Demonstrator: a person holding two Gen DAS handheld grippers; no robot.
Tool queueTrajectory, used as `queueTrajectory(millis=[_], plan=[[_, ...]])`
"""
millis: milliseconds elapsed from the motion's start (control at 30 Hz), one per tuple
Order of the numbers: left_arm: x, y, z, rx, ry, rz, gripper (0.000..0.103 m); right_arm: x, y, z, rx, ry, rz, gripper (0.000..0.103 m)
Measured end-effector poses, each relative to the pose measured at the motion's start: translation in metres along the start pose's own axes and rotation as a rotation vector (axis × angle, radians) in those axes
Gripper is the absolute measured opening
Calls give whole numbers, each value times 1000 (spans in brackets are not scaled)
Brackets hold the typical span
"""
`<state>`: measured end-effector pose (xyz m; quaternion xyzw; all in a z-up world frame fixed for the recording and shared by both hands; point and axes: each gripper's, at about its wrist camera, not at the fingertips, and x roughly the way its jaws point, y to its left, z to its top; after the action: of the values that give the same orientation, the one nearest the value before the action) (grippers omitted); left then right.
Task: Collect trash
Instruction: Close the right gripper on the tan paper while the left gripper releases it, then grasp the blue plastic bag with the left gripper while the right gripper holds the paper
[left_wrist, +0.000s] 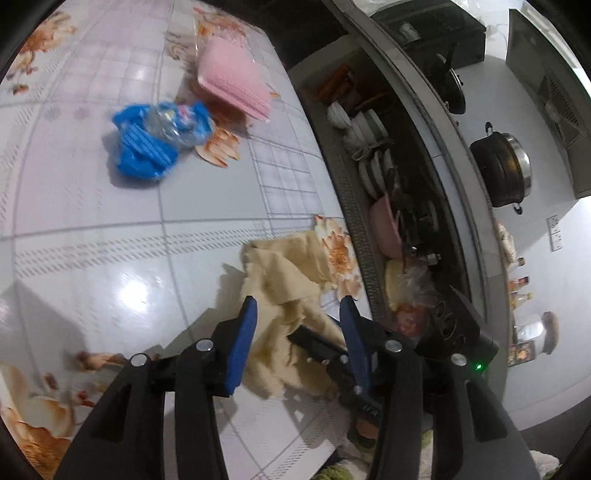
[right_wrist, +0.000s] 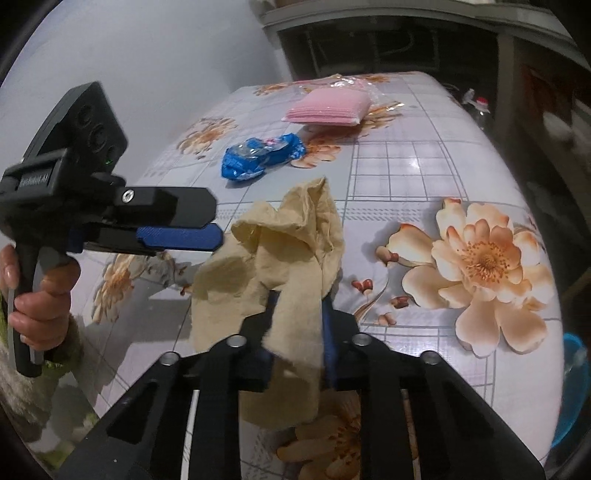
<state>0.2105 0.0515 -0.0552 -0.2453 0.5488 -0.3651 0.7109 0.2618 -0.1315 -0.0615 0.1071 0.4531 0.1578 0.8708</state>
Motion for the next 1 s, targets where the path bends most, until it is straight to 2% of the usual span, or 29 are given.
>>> queueTrajectory(millis=[100,167,200,267,400,533,633,800,1000], plan=[[-13,-7,6,53,-77,90,45,-1,-5,-1,22,-2,-4,7],[-20,-8,11,79,-125,162,45,-3,-7,-2,34,-1,-7,6],[-22,-8,14,102,-148,220,48,-5,-9,-3,39,0,-14,6],[-21,-12,22,178,-199,411,52,-8,-13,-6,50,0,-27,5],[-5,-17,38,301,-221,635,60,-20,-27,-15,85,1,-47,5],[11,-13,50,397,-206,732,65,-30,-37,-25,104,-3,-60,5],[23,-9,57,442,-181,789,65,-36,-44,-31,126,-7,-58,5],[40,4,69,418,-141,835,65,-39,-49,-33,148,-12,-50,5],[36,8,69,373,-150,821,43,-37,-51,-32,145,-23,-49,4]])
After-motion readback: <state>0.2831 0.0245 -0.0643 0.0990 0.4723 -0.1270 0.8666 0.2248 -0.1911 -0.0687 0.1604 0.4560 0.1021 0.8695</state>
